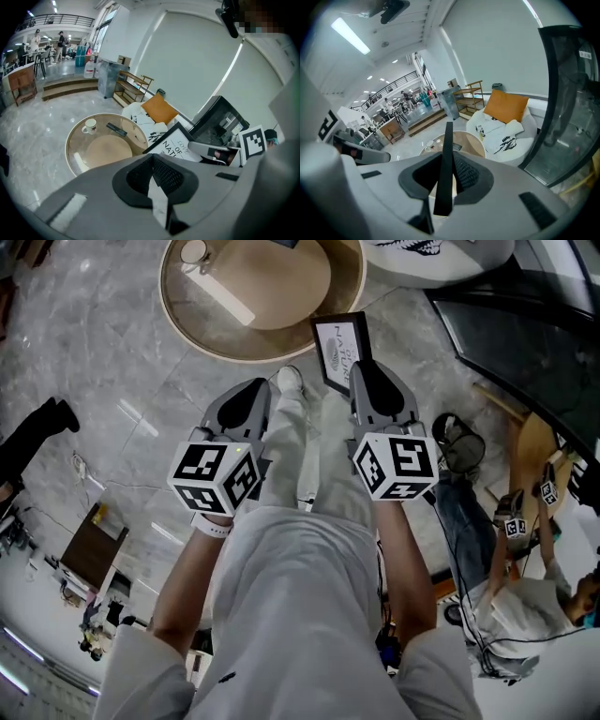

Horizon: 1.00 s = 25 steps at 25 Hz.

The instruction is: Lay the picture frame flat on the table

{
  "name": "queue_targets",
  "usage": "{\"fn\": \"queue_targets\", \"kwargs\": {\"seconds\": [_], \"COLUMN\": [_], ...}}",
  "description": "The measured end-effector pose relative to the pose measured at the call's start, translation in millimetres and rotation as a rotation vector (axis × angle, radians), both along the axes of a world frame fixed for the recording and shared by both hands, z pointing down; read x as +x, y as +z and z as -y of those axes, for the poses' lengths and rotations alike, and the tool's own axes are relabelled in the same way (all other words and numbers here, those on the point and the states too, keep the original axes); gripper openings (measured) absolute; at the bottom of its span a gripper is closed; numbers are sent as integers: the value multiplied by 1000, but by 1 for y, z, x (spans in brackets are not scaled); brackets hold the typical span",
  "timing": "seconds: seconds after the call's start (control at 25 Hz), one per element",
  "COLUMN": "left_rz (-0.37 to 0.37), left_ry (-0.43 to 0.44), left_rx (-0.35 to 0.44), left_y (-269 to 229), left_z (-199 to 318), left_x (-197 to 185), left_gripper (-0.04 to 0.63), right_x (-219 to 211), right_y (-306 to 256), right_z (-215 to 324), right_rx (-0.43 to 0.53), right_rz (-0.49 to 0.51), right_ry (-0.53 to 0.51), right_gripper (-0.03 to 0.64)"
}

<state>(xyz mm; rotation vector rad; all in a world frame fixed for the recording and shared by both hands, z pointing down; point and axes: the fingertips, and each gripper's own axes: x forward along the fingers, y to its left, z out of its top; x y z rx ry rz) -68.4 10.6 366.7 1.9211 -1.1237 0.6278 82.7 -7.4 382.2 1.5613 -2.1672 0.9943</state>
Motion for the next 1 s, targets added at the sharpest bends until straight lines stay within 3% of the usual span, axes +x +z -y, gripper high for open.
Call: {"fn": "queue_targets", "kwargs": {"seconds": [0.36,1.0], "left_rz": [15,3], "left_ry": [2,-51], "left_rx": [-14,-73], "left_y": [62,148], "left_z": [6,15], "left_x": [27,34], "left_gripper": [5,5], "right_x": [19,18], "right_y": [68,150], "right_z": [15,53], "right_rx": [-4,-41], "right_rz": [74,158], "right_ry": [59,117], "right_gripper": [61,60]}}
